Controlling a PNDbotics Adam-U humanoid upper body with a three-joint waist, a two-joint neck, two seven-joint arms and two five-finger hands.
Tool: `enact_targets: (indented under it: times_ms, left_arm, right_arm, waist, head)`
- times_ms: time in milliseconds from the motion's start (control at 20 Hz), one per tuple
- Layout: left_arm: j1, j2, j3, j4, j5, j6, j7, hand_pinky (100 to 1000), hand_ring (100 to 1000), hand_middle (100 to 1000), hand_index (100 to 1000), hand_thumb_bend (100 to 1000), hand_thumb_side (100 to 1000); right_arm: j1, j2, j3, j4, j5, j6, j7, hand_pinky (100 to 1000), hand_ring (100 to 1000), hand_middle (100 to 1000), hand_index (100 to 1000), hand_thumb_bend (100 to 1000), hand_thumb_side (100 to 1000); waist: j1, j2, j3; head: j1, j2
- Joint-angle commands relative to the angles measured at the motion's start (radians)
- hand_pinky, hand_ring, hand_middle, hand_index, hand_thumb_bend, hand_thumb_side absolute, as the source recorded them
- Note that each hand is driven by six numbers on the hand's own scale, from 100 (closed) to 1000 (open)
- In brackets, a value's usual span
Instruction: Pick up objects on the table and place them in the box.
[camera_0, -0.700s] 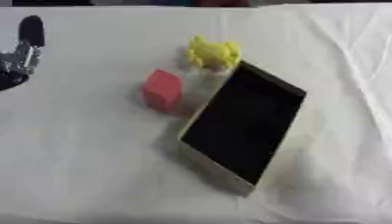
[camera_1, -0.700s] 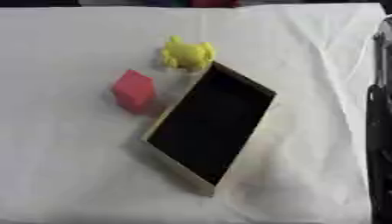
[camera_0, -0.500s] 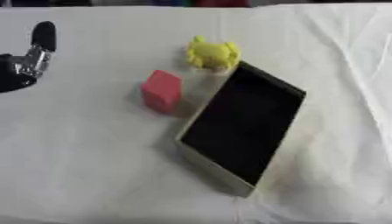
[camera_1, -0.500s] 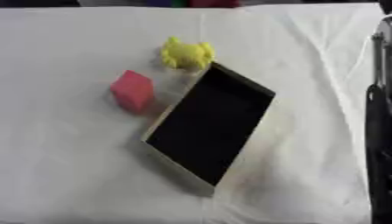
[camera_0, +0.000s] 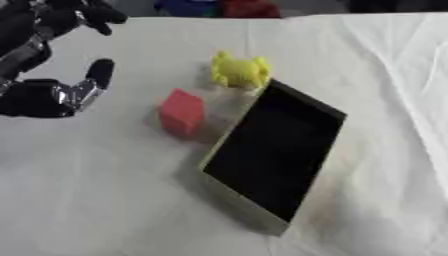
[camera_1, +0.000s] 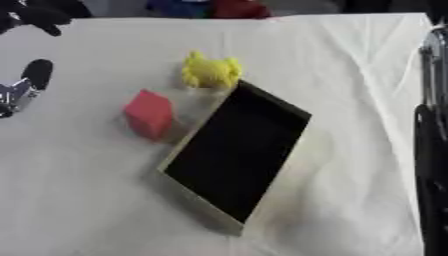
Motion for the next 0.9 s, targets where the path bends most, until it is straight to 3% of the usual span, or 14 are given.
enact_targets:
  times_ms: [50,150,300,450,650,900]
  left_arm:
    - [-0.03,0.031,-0.019,-0.014,-0.002,0.022,-0.075,734,725,796,926,100,829]
    - [-0.044,0.028,-0.031,-0.014,-0.012,0.038,-0.128,747,746,813,945,100,840]
    - [-0.066,0.02,-0.049,-0.014,-0.037,0.045,-0.201,752,760,823,956,100,760]
    - [-0.089,0.011,-0.067,-0.014,-0.067,0.044,-0.25,764,778,832,970,239,683]
    - [-0.115,-0.001,-0.087,-0.014,-0.114,0.049,-0.303,783,806,841,973,408,705]
    - [-0.142,-0.018,-0.107,-0.014,-0.177,0.072,-0.368,806,836,857,984,488,713]
  right_arm:
    - [-0.018,-0.009,0.001,-0.005,-0.01,-0.002,0.006,840,793,580,743,100,898]
    - [-0.018,-0.008,0.001,-0.005,-0.011,-0.002,0.007,840,793,580,743,100,898]
    - [-0.018,-0.008,0.001,-0.004,-0.012,-0.002,0.008,840,793,580,743,100,899]
    - [-0.018,-0.006,0.001,-0.003,-0.014,-0.002,0.009,840,793,579,743,100,899]
    - [-0.016,-0.006,0.002,-0.003,-0.016,-0.001,0.01,841,792,577,742,100,900]
    - [-0.015,-0.005,0.001,-0.003,-0.02,0.0,0.009,840,790,574,740,100,899]
  waist:
    - [0.002,-0.015,-0.001]
    - [0.002,-0.015,-0.002]
    - [0.002,-0.014,-0.005]
    - [0.002,-0.014,-0.007]
    - [0.003,-0.014,-0.008]
    - [0.003,-0.013,-0.01]
  head:
    - [0.003,-0.013]
    - [0.004,-0.013]
    - [0.004,-0.013]
    - [0.005,-0.013]
    - [0.007,-0.014]
    - [0.008,-0.016]
